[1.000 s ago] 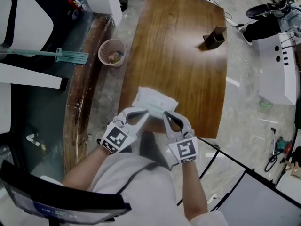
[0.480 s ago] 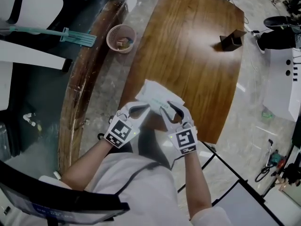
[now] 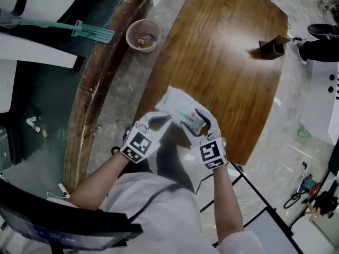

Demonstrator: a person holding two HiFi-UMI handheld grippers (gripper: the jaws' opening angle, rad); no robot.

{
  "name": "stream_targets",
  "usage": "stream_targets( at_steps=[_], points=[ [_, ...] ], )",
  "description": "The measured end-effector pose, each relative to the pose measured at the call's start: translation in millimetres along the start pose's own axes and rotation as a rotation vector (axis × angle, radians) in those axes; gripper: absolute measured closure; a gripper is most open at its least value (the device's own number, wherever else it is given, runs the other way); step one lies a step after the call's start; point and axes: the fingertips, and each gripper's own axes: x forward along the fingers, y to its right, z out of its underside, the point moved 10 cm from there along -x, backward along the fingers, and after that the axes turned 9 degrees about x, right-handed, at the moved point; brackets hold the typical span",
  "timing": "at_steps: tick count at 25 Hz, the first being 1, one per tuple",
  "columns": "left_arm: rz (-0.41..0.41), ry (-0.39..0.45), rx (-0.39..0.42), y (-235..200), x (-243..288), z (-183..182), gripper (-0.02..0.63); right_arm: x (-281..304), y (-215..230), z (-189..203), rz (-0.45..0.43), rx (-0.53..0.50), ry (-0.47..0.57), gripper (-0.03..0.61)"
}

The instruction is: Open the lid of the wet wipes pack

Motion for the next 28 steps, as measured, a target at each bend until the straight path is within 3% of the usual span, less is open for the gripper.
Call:
stream_targets(
  at_steps=[3,10,22,28],
  points=[
    [0.003,-0.01,0.003,0.6,3.9,1.9,0.604,9.3,-0.7,2.7,-0.011,-0.041,-0.04,0.298],
    [0.021,-0.024,-0.006,5.8,14.9,5.7,0.607,21.0,-1.8,3.5,-0.005,-0.118,-0.094,0.293],
    [0.051,-0.048,-0.008,4.8,25.4,15.9,0.609,22.2,13.7,-0.2,-0.106,0.018,-0.12,0.311],
    [0.052,-0.044,-0.056,2.2,28.9,14.0,0.611,22.7,18.8,-1.6,-0.143,0.056,-0.147,0.316]
  ],
)
